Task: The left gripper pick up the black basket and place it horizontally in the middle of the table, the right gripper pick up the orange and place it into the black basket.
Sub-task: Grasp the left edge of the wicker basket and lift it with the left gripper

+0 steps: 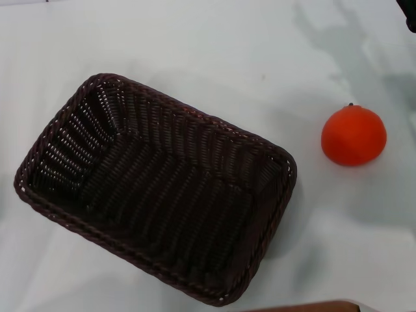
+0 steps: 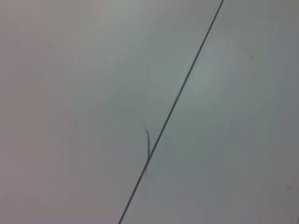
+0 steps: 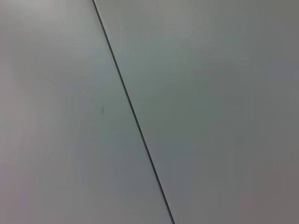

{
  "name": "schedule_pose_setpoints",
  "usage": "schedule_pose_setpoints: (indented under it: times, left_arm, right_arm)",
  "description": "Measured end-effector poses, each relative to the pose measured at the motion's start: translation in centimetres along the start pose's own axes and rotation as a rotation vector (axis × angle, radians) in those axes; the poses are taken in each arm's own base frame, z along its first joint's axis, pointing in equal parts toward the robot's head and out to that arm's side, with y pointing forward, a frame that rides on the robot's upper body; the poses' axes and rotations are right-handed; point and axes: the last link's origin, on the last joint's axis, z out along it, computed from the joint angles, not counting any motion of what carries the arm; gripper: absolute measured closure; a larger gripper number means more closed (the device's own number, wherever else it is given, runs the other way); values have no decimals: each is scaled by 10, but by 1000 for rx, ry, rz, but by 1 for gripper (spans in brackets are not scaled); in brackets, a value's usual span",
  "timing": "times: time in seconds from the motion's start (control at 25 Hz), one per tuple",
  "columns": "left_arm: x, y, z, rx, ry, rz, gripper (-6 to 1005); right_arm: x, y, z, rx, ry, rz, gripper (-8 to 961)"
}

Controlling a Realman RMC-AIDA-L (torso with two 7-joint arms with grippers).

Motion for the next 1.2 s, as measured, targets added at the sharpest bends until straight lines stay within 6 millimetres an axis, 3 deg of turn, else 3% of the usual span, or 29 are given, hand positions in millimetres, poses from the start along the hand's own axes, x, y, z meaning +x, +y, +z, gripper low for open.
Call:
schedule_pose_setpoints:
  times: [0.32, 0.48, 0.72, 0.84, 1.0, 1.2]
  left_arm:
    - [-3, 3, 2, -25, -18, -5, 295]
    - [7, 2, 7, -84, -42, 34, 294]
    - [50, -8, 24, -196, -219, 30, 292]
    - [75, -6, 39, -233, -395, 27, 291]
    - [102, 5, 64, -219, -645, 89, 279]
    - [121, 33, 90, -235, -824, 169, 226]
  right_arm:
    - [0, 2, 0, -6, -2, -3, -2]
    - [1, 3, -1, -10, 1, -6, -2]
    - [5, 8, -4, -28, 13, -12, -2]
    - [6, 10, -5, -39, 19, -15, -2]
    - [7, 11, -4, -46, 26, -19, -2]
    - [7, 10, -3, -43, 27, -18, -2]
